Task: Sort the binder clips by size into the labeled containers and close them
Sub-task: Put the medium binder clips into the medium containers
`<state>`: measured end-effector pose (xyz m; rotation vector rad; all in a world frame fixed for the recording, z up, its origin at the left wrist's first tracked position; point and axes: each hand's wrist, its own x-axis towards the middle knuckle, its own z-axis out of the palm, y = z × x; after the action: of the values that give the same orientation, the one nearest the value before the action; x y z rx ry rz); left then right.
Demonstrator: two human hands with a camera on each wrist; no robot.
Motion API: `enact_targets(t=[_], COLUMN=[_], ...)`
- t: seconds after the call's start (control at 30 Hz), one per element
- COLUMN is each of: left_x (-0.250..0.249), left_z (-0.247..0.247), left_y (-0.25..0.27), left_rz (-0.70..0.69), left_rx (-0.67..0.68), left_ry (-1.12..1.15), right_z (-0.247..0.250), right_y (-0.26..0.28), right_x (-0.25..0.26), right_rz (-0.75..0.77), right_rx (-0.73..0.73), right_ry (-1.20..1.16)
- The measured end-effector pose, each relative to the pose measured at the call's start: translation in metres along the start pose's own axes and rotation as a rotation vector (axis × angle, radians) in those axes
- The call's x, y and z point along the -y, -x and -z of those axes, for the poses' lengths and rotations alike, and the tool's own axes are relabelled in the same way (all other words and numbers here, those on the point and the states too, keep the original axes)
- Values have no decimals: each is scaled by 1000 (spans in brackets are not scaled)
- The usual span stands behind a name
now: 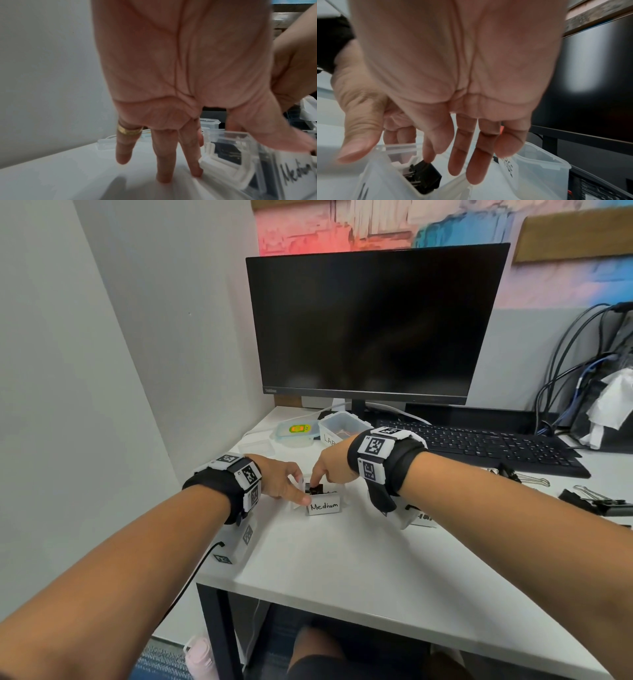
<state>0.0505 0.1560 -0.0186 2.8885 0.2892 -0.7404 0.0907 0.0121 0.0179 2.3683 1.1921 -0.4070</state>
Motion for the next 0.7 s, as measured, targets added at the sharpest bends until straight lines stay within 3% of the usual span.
enact_targets(t=[0.4,0.6,0.7], left_x=[-23,-48,-58], left_z=[-4,-8,-12], left_y=[10,15,16], left_rz=[0,-41,-63], left_rx=[-107,-31,-80], left_ry=[-22,-36,-11], right_z=[-6,-23,-34], right_y=[36,65,79], right_x=[-33,-56,-69], right_rz=[-123,-206,-254], right_rx=[-91,-149,-193], right_ry=[-144,-264,-336])
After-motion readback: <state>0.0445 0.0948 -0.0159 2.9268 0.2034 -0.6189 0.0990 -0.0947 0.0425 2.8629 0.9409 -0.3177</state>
